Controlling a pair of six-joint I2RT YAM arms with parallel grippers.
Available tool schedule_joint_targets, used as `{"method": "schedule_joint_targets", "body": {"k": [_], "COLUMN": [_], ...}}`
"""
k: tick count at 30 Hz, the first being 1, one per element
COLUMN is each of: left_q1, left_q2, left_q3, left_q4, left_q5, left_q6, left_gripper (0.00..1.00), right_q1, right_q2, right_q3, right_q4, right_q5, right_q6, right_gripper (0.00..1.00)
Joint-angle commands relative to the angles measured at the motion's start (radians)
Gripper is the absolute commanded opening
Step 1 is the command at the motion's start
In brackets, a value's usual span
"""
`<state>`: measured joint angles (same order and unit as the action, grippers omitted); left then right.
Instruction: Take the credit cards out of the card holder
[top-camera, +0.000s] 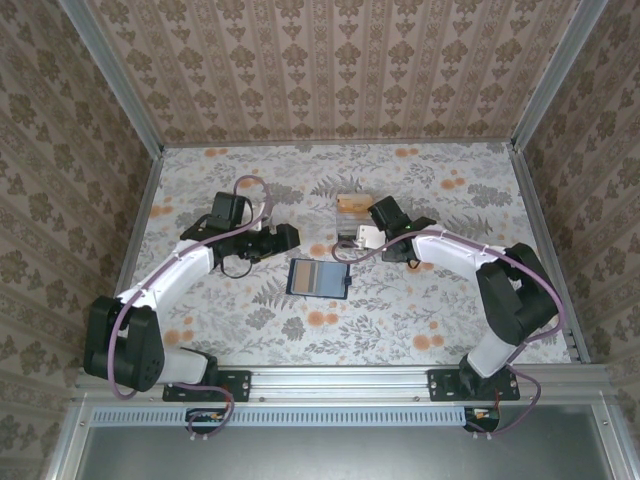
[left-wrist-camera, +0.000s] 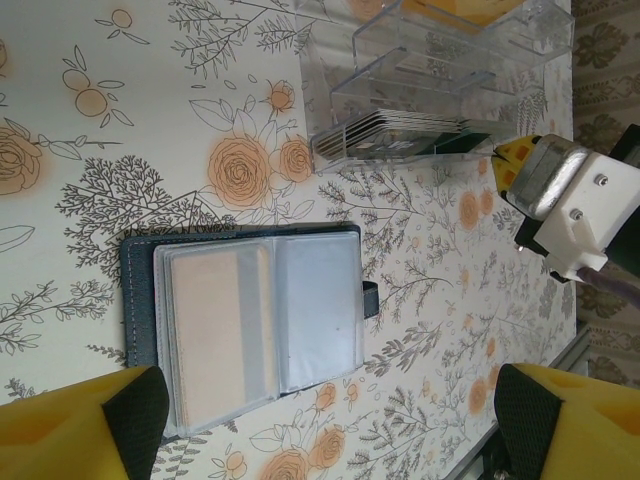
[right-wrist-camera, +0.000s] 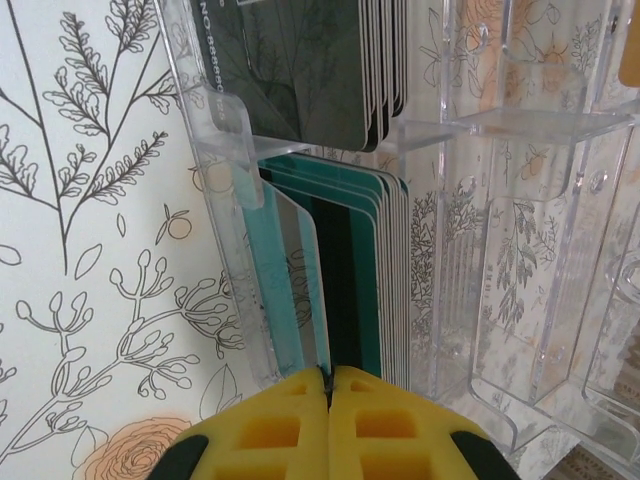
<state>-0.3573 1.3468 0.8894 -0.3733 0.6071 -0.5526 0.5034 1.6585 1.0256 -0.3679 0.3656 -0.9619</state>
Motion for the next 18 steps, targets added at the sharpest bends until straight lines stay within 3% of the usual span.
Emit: {"method": "schedule_joint_targets", "body": {"k": [1,2,6,18], "left_q1": [0.011,0.012,0.014,0.017], "left_q2": [-0.011,-0.009,-0.009,0.000], "left_q3": [-0.011,-0.011,-0.011,-0.018], "left_q4": [-0.007,-0.007,-0.005,0.008], "left_q5": [0.020,0.020,0.022,0.030], "left_q6": [0.003,0.003,0.003,-0.001], "left_gripper": [0.88,0.89,0.88,0.89], "right_q1": [-0.006,-0.006,-0.006,-0.020], "right_q2": [0.023,0.024,0.027,0.038], "right_q3": [0.023,0.024,0.025,0.034], "right_q4": [0.015,0.016,0.021,0.090], "right_q5": [-0.011,-0.011,-0.001,0.070], "right_q6": [0.032,0.034,0.040,0.052], "right_gripper": [0.09,0.17,0.29,0.33]}}
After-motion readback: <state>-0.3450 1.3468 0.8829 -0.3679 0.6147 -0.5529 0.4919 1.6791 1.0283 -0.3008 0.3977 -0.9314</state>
